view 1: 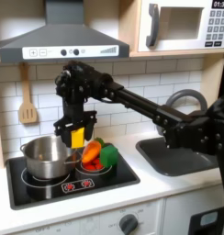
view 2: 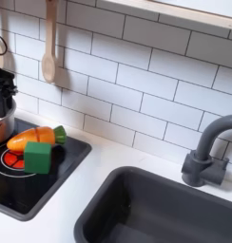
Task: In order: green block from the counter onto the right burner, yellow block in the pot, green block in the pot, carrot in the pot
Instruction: 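Put the yellow block in the pot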
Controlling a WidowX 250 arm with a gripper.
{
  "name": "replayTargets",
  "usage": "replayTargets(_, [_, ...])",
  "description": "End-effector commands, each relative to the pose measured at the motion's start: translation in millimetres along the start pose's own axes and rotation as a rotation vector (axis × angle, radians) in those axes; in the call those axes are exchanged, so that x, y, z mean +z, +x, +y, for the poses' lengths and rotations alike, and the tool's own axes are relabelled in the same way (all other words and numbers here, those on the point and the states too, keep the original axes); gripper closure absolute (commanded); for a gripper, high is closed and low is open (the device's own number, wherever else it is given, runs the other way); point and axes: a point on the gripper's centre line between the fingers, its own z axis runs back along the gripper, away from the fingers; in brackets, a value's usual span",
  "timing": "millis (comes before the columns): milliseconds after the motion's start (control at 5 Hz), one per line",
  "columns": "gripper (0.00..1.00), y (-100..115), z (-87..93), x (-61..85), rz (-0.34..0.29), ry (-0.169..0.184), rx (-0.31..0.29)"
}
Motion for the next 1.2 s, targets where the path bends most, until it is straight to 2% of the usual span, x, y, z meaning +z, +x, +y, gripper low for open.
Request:
replayTargets(0, [1.0, 4.1, 16.6, -15.9, 0.038, 0.011, 0.057])
replayTargets(400, [1.0, 15.2, 31.6, -19.8, 0.047, 0.01, 0.111])
replayTargets(600, [1.0, 17.9, 34.4, -23.7, 0.056, 0.02, 0.11])
replayTargets(1000, [1.0, 24.3, 33.4, -19.8, 0.04, 0.038, 0.087])
